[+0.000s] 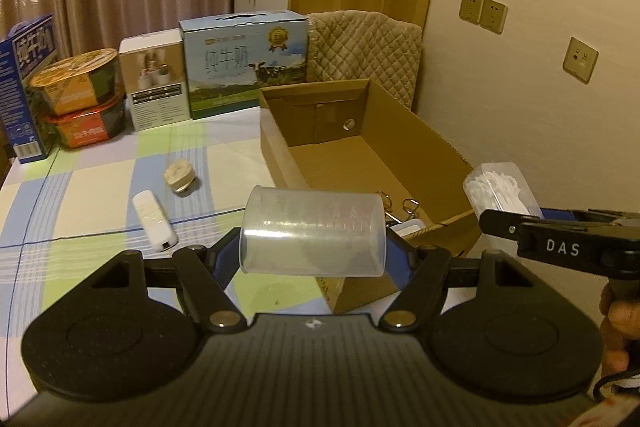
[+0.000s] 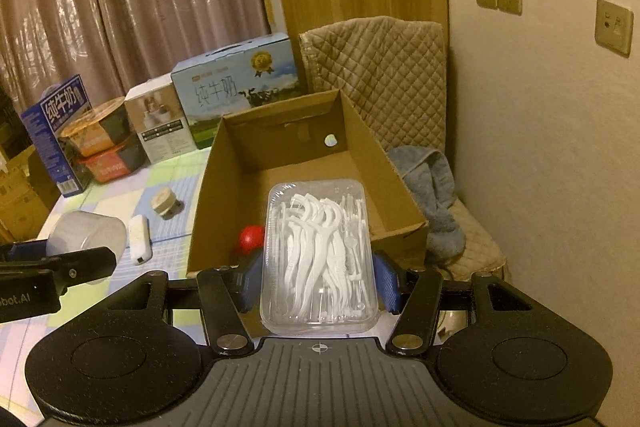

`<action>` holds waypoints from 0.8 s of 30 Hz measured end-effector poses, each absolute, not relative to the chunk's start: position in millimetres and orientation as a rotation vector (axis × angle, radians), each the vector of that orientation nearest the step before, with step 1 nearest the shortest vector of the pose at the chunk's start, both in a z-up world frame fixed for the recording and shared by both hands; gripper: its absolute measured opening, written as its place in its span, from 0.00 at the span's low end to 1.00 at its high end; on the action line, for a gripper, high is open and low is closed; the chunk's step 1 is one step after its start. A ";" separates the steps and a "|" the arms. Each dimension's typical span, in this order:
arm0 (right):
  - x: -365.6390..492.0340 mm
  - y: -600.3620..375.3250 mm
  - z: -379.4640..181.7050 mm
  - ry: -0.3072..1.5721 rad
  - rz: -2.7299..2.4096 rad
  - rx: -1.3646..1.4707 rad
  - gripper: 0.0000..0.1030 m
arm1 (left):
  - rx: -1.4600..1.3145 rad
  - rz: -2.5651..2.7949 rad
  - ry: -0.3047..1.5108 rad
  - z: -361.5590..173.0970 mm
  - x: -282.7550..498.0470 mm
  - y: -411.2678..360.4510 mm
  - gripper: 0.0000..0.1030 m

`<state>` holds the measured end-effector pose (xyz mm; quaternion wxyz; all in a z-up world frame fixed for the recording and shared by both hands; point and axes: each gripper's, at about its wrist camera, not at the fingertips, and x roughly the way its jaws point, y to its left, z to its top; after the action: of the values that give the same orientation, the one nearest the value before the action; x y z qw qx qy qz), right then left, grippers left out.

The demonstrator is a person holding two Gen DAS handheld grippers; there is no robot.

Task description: Organize rigid objects

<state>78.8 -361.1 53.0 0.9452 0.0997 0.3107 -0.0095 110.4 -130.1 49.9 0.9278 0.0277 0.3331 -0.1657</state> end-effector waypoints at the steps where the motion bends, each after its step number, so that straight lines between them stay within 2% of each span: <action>1: 81.3 -363.3 53.2 0.632 -0.019 0.202 0.52 | 0.058 -0.344 0.683 50.0 112.2 -132.5 0.66; 11: 125.2 -386.5 54.4 0.635 -0.001 0.190 0.52 | 0.060 -0.395 0.692 45.4 154.6 -158.2 0.66; 24: 193.5 -402.7 28.3 0.703 0.019 0.156 0.52 | 0.069 -0.445 0.728 32.5 241.0 -195.5 0.66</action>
<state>193.5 -402.7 28.3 0.9359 0.0761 0.3438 0.0091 241.0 -195.5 32.5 0.9097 0.0337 0.3532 -0.2159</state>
